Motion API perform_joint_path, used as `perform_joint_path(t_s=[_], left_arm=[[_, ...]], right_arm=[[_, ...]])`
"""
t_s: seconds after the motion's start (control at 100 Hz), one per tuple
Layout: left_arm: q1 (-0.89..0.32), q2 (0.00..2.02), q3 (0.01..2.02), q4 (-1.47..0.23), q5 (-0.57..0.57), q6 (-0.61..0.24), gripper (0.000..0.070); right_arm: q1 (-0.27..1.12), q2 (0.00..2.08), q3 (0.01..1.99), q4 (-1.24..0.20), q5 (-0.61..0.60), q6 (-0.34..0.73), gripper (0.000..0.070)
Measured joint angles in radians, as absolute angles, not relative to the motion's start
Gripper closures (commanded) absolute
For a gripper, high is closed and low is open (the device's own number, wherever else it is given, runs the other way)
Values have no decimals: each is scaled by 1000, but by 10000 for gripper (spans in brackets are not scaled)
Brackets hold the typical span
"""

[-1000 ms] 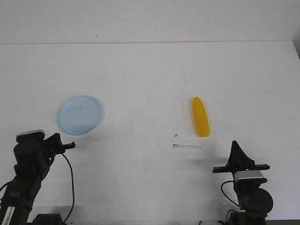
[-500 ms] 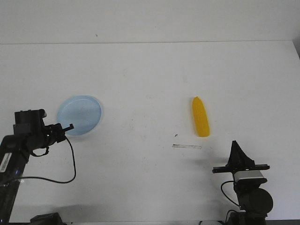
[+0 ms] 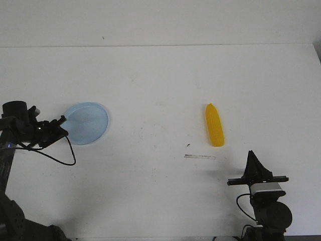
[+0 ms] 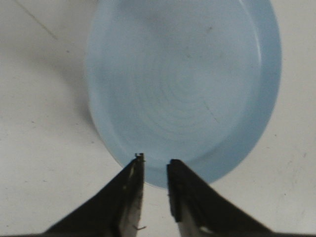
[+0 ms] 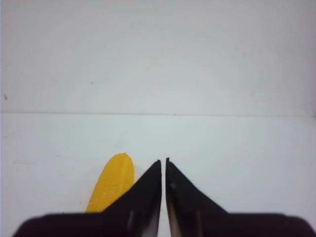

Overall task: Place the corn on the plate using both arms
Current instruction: 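Hook the left gripper on the plate rim nearest the robot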

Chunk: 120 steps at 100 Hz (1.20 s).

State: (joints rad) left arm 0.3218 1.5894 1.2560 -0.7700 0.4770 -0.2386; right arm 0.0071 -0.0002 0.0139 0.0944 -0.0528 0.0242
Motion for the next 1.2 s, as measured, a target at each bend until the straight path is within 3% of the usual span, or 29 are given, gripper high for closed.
perform_joint_path(t_s=[0.06,0.29,0.81,0.88,0.98,1.2], left_arm=[[340,1598,1256,-767,477,-240,374],[392,1597,1256,-695,464,-247,374],[382,1665,1256,-627,462,-255,379],[375,1682,1256,-627,462,-263,394],[361,1703,1256,-625,462,-274,466],[339,1738,1256,-616,433,-279,466]], right_arm=[[7,0,14,94,-53,24,684],[7,0,14,94,-53,24,685],[7,0,14,94,-53,24,684],[7,0,14,94,-53,24,684],[7,0,14,94,-53,24,685],[7,0,14,94,-53,24,685]])
